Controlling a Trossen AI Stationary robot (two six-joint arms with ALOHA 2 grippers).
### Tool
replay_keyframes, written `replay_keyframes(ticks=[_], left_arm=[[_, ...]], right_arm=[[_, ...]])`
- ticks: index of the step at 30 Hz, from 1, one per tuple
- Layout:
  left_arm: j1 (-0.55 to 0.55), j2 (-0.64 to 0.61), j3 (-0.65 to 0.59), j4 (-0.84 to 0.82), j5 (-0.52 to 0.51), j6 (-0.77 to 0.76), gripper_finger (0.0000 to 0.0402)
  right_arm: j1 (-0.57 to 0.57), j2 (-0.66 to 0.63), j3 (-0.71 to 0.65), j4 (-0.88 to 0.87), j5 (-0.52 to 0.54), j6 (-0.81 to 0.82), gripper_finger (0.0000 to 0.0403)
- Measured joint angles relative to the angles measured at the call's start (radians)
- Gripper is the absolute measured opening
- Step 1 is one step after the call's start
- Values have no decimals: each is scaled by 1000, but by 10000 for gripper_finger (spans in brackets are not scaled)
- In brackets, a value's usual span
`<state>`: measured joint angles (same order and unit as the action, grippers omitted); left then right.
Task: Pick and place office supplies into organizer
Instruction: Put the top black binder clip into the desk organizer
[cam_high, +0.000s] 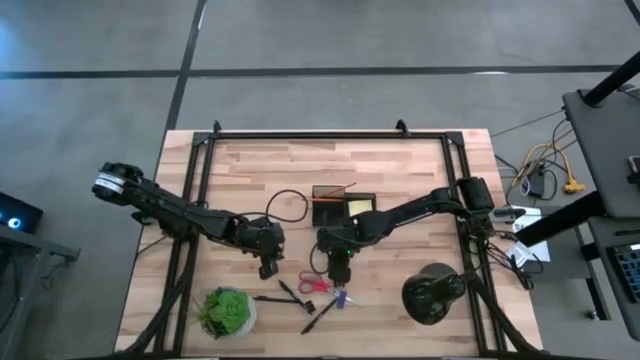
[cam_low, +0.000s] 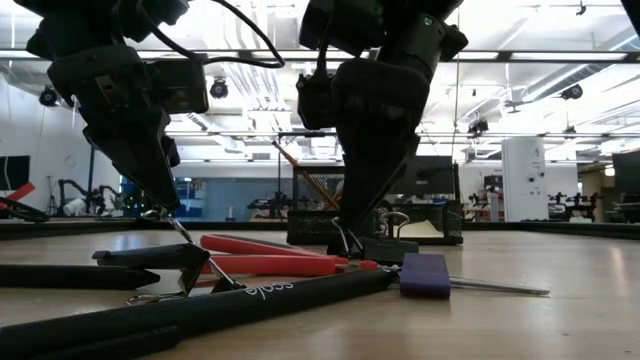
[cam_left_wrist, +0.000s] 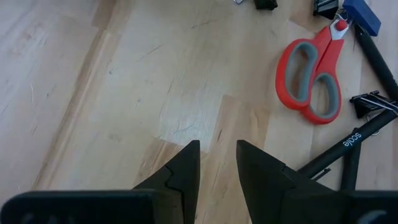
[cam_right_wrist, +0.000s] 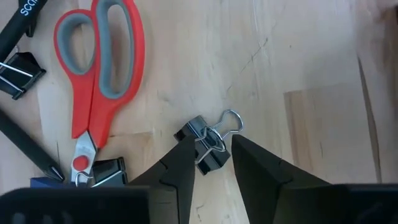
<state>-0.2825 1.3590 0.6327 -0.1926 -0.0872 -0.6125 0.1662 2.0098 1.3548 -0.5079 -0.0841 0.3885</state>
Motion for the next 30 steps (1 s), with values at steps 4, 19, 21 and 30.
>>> replay_keyframes(ticks=[4, 19, 21, 30], left_arm=[[0, 0, 0, 0, 0, 0, 88], [0, 0, 0, 0, -8, -1, 88], [0, 0, 0, 0, -8, -1, 88], [0, 0, 0, 0, -7, -1, 88]], right_arm=[[-2, 0, 0, 0, -1, -7, 83], [-4, -1, -16, 6, -21, 12, 13], [-3, -1, -15, 5, -1, 36, 10], [-6, -13, 57, -20, 201, 76, 8]])
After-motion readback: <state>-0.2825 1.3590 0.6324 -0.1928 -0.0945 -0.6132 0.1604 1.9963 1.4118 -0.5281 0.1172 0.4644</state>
